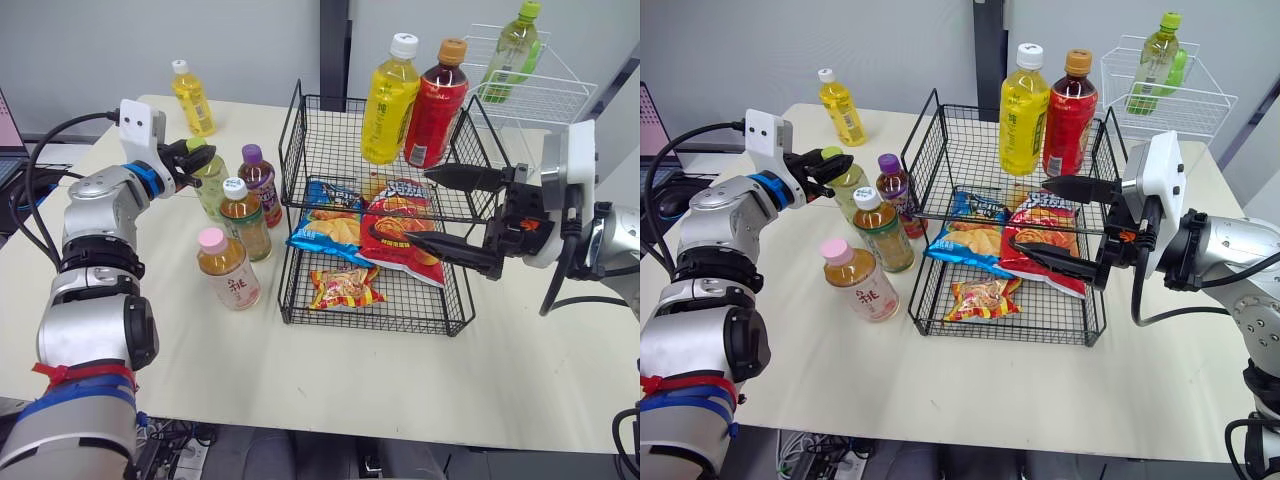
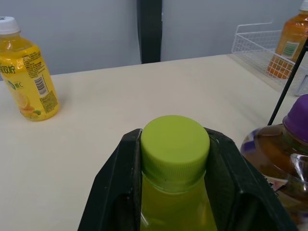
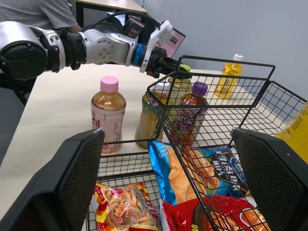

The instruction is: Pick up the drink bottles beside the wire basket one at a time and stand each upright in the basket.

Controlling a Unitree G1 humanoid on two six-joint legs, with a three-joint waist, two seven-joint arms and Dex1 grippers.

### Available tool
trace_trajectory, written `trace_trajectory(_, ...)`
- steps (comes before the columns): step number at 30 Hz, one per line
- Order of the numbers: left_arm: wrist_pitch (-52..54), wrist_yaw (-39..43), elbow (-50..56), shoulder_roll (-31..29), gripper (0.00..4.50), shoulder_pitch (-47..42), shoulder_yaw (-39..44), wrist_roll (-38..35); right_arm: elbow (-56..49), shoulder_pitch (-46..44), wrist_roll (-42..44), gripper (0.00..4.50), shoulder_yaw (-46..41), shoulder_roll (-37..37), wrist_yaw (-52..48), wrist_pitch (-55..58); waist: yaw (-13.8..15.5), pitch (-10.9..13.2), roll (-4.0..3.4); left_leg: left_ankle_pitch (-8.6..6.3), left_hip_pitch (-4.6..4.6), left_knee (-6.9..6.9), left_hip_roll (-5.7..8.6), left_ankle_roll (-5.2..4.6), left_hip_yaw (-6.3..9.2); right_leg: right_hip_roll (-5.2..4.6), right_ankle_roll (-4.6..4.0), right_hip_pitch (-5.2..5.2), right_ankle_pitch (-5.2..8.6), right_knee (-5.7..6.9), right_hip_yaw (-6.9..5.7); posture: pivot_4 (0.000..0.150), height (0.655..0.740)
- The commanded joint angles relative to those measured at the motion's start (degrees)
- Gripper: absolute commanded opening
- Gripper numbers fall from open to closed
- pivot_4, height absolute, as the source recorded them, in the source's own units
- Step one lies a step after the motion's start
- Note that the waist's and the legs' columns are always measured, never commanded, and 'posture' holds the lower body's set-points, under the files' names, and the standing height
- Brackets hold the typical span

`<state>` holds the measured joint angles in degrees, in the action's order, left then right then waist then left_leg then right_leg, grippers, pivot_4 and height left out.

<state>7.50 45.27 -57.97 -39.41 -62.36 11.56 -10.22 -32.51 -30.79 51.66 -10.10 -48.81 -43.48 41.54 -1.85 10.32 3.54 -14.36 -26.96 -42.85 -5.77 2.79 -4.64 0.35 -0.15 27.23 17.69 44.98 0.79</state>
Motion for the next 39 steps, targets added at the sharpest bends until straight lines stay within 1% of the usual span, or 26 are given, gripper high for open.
trace_trajectory(1,1.9,2.1,10.9,-4.0,1.35,1.4,2.6,-3.0,-1.8,-0.5,0.7,4.5,-2.6,0.2,1.3,-1.1,-0.1,0.0,0.0,0.0,-0.01,0.0,-0.01,0.0,0.0,0.0,-0.03,0.02,-0.02,0.0,0.0,0.15,0.6736)
trace_trajectory(4,5.9,4.4,18.8,-7.2,1.35,3.6,3.5,-4.9,-2.0,-0.8,0.7,4.5,-3.4,0.0,2.6,-0.8,-0.2,0.0,0.0,0.0,-0.04,0.01,-0.03,0.01,0.01,0.01,-0.16,0.05,-0.09,0.01,0.0,0.15,0.6736)
trace_trajectory(7,11.0,7.3,23.3,-10.8,1.35,2.1,3.7,-6.5,-1.8,-0.7,0.1,4.5,-3.4,-0.5,3.2,-0.5,0.0,0.1,0.04,0.01,-0.09,0.01,-0.03,0.01,0.03,0.01,-0.16,0.07,-0.09,-0.01,-0.04,0.15,0.6736)
trace_trajectory(10,15.6,10.7,23.6,-13.1,1.35,-4.4,1.7,-7.1,-1.6,-0.4,-0.6,4.5,-3.3,-0.2,3.8,-0.6,0.3,0.1,0.06,0.0,-0.09,0.0,0.01,0.01,0.03,0.0,-0.05,0.06,-0.03,-0.02,-0.05,0.15,0.6736)
trace_trajectory(13,18.8,13.3,20.2,-13.0,1.35,-13.6,-0.5,-6.6,-1.2,-0.1,-1.7,4.5,-2.8,-0.1,4.2,-0.7,1.1,0.1,0.17,0.01,-0.17,-0.02,0.02,0.0,0.1,0.0,0.07,0.05,0.03,-0.08,-0.16,0.15,0.6736)
trace_trajectory(18,20.2,16.0,9.4,-7.2,1.35,-31.7,-4.1,-4.8,-0.4,1.6,-4.6,4.5,-1.8,0.4,4.9,-1.4,1.6,0.1,0.17,-0.02,-0.26,-0.04,0.06,-0.04,0.09,-0.01,0.07,0.07,0.03,-0.16,-0.15,0.15,0.6736)
trace_trajectory(24,17.9,18.4,-0.4,-0.5,1.35,-42.2,-5.3,-3.6,0.5,2.4,-6.0,4.5,-2.3,1.8,6.3,-1.7,1.0,0.2,0.08,-0.02,-0.26,-0.04,0.06,-0.05,0.08,-0.01,0.1,0.13,0.06,-0.09,-0.12,0.15,0.6736)
trace_trajectory(27,16.8,19.6,-3.5,2.4,1.35,-44.8,-5.3,-3.4,0.0,3.0,-5.3,4.5,-3.4,2.7,7.5,-1.5,0.2,0.2,0.08,-0.02,-0.29,-0.04,0.04,-0.04,0.09,0.0,0.1,0.16,0.06,-0.07,-0.12,0.15,0.6736)
trace_trajectory(31,14.9,20.3,-6.1,5.8,1.35,-45.8,-5.1,-3.0,-1.2,3.7,-4.2,4.5,-5.6,2.6,8.8,-1.1,-0.2,0.2,0.02,-0.02,-0.41,-0.04,0.05,-0.04,0.06,0.0,0.11,0.29,0.05,-0.07,-0.06,0.15,0.6736)
trace_trajectory(39,12.0,20.1,-9.7,9.8,1.35,-43.8,-4.9,-2.0,-3.4,5.2,-2.6,4.5,-8.0,1.7,10.5,-0.1,-0.2,0.2,-0.01,-0.02,-0.46,-0.03,0.06,-0.03,0.05,0.0,0.11,0.36,0.05,-0.03,-0.04,0.15,0.6736)
